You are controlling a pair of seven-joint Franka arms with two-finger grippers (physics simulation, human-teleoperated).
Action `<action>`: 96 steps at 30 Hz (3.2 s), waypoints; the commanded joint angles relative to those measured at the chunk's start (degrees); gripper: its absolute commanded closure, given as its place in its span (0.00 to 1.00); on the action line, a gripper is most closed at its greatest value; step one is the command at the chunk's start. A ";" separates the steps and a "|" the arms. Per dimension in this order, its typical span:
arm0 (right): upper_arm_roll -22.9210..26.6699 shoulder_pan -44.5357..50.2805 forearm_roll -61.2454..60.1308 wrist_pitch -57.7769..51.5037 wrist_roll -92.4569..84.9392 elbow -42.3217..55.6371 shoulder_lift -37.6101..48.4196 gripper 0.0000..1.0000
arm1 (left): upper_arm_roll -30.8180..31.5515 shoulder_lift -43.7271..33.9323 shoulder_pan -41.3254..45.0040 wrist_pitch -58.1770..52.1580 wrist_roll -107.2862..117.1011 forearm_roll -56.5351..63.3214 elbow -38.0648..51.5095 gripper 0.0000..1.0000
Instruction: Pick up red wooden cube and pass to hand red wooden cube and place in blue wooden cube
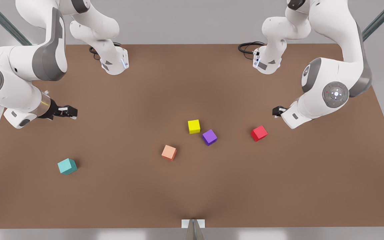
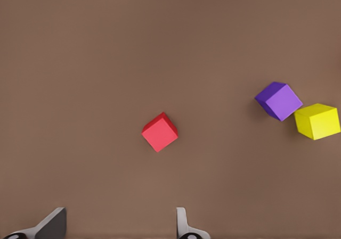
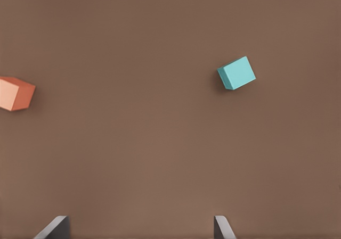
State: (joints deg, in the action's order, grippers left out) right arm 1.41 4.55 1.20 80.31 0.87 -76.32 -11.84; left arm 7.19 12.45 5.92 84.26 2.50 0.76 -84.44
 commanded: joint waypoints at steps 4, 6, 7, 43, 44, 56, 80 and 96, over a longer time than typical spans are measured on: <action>0.08 -0.15 -0.68 0.02 1.06 0.03 -0.02 0.00 | 0.02 4.94 1.20 2.30 4.09 -1.20 -1.16 0.00; 0.08 -0.15 -0.41 -0.15 1.06 0.03 -0.02 0.00 | -2.79 6.26 6.12 15.48 12.60 -1.20 -11.01 0.00; 0.00 -0.15 -0.32 -0.15 1.06 0.03 -0.02 0.00 | -2.88 7.58 6.12 20.66 16.91 -1.29 -13.82 0.00; 0.00 -0.06 -0.06 -0.24 -0.17 -0.68 -0.02 0.00 | -8.24 12.95 6.12 50.30 36.17 -7.88 -36.50 0.00; 0.00 -0.06 -0.06 -0.24 -0.17 -0.68 -0.02 0.00 | -8.24 13.39 6.12 50.91 36.17 -7.88 -36.50 0.00; 0.00 -0.15 -0.24 -0.42 -0.08 -1.03 -0.02 0.00 | -7.98 14.44 6.38 52.58 36.34 -9.63 -34.83 0.38; -4.13 3.63 -71.25 20.59 -106.68 9.26 -36.32 0.00 | 16.19 46.43 6.29 25.68 -15.06 -67.56 25.55 0.44; -8.62 2.84 -83.38 16.54 -130.16 -0.24 -36.94 0.00 | 16.19 47.22 7.88 29.55 -26.15 -67.55 25.46 0.44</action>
State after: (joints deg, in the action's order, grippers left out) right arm -7.11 7.26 -80.53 97.40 -87.49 -75.96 -49.17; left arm 23.37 59.74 13.77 112.18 -4.04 -65.97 -58.99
